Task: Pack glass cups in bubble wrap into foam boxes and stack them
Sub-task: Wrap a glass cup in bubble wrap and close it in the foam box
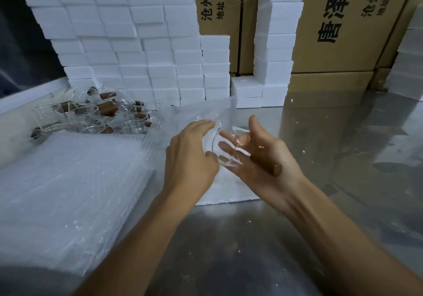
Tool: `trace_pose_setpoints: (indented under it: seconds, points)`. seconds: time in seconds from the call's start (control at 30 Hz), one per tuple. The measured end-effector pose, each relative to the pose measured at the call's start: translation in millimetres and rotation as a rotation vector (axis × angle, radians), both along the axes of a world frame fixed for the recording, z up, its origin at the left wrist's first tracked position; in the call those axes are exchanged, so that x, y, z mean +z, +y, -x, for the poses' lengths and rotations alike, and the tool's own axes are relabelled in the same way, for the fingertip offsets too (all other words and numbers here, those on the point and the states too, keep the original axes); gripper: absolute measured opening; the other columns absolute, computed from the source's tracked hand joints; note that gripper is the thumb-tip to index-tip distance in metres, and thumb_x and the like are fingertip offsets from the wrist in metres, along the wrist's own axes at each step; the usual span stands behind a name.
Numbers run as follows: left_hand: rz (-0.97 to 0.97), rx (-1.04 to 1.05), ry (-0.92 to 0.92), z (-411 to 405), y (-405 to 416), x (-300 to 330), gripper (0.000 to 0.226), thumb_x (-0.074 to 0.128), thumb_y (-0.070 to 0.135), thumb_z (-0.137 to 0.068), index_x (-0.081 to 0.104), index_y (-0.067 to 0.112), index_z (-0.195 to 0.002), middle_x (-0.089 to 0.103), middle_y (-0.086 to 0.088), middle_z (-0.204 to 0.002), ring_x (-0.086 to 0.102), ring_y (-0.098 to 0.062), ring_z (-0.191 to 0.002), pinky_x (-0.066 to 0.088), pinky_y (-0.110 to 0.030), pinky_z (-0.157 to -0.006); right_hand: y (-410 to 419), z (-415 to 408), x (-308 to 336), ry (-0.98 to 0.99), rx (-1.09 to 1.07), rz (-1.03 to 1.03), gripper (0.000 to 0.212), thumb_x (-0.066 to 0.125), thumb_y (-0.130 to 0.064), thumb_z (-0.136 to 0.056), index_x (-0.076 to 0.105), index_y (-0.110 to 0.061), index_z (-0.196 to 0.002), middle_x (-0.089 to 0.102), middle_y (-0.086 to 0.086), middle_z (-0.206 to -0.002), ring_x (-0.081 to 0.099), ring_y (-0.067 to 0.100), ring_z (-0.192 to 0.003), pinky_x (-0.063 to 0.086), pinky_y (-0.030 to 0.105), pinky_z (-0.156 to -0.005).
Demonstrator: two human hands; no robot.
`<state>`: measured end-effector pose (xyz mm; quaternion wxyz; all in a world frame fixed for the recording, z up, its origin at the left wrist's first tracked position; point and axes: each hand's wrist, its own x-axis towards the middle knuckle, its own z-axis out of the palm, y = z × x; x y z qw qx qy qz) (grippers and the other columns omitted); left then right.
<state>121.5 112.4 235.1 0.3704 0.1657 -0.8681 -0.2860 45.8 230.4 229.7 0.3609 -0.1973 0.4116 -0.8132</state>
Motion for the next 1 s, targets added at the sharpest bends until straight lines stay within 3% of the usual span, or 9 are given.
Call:
trace_pose_setpoints:
  seconds: [0.13,0.27,0.43,0.53,0.63,0.77,0.83,0.9,1.0]
  points:
    - [0.116,-0.153,0.032,1,3,-2,0.076,0.064,-0.012,-0.077,0.049,0.022,-0.144,0.044,0.011,-0.151,0.064,-0.023,-0.109,0.055,-0.039,-0.093,0,3,-2,-0.041,-0.048,-0.035,0.041,0.059,-0.048,-0.092,0.077,-0.011,-0.092,0.065,0.007,-0.119,0.06,0.03,-0.122,0.058,0.05,-0.086]
    - [0.276,-0.257,0.015,0,1,-1,0.087,0.058,-0.014,-0.076,0.038,0.025,-0.151,0.032,0.017,-0.157,0.065,-0.02,-0.106,0.058,-0.041,-0.081,4,13,-3,-0.011,-0.053,-0.007,0.032,0.051,-0.031,-0.103,0.074,-0.013,-0.117,0.055,0.003,-0.136,0.054,0.032,-0.128,0.055,0.047,-0.096]
    - [0.414,-0.413,-0.006,0,6,-3,0.091,0.051,-0.014,-0.068,0.038,0.021,-0.151,0.03,0.017,-0.158,0.065,-0.021,-0.111,0.059,-0.04,-0.071,6,15,-2,-0.027,-0.013,0.072,0.022,0.058,-0.026,-0.098,0.071,-0.017,-0.113,0.068,-0.003,-0.106,0.065,0.02,-0.089,0.056,0.033,-0.074]
    - [0.441,-0.453,0.01,0,9,-5,0.091,0.053,-0.015,-0.067,0.04,0.019,-0.15,0.034,0.011,-0.158,0.068,-0.02,-0.105,0.058,-0.035,-0.066,6,22,-5,-0.069,-0.086,0.165,0.025,0.054,-0.014,-0.098,0.079,-0.019,-0.095,0.07,0.001,-0.096,0.064,0.019,-0.088,0.056,0.032,-0.08]
    - [0.465,-0.519,0.06,0,21,-10,0.087,0.054,-0.014,-0.066,0.044,0.015,-0.148,0.038,0.006,-0.156,0.064,-0.019,-0.115,0.058,-0.034,-0.071,7,20,-4,-0.121,-0.121,0.196,0.034,0.049,-0.002,-0.096,0.062,-0.011,-0.127,0.057,0.015,-0.109,0.059,0.024,-0.106,0.051,0.036,-0.101]
    - [0.454,-0.644,0.14,-1,42,-19,0.072,0.06,-0.006,-0.071,0.055,0.015,-0.14,0.043,0.005,-0.153,0.061,-0.005,-0.109,0.053,-0.019,-0.077,16,20,-12,-0.072,-0.145,0.184,0.022,0.057,0.005,-0.086,0.061,-0.013,-0.097,0.07,0.003,-0.064,0.069,0.009,-0.059,0.056,0.019,-0.051]
    - [0.348,-0.605,0.244,-1,39,-17,0.057,0.066,0.001,-0.075,0.063,0.012,-0.13,0.055,0.002,-0.142,0.057,-0.006,-0.09,0.046,-0.009,-0.074,17,21,-10,-0.02,-0.054,0.228,0.034,0.046,-0.001,-0.093,0.075,-0.018,-0.088,0.07,0.0,-0.069,0.07,0.009,-0.065,0.057,0.021,-0.059]
    - [0.268,-0.454,0.404,-1,27,-12,0.031,0.066,0.006,-0.079,0.068,0.01,-0.111,0.064,0.008,-0.113,0.051,-0.01,-0.064,0.041,-0.012,-0.06,15,26,-6,0.043,-0.077,0.196,0.018,0.063,-0.018,-0.087,0.08,-0.019,-0.09,0.072,0.008,-0.091,0.072,0.019,-0.083,0.06,0.034,-0.077]
    - [0.152,-0.106,0.564,3,-2,-3,0.01,0.058,0.012,-0.085,0.063,0.011,-0.094,0.062,0.004,-0.089,0.054,-0.013,-0.067,0.044,-0.022,-0.062,17,29,-3,0.109,-0.099,0.073,0.04,0.079,-0.036,-0.06,0.081,-0.016,-0.095,0.072,0.011,-0.117,0.072,0.03,-0.101,0.061,0.045,-0.077]
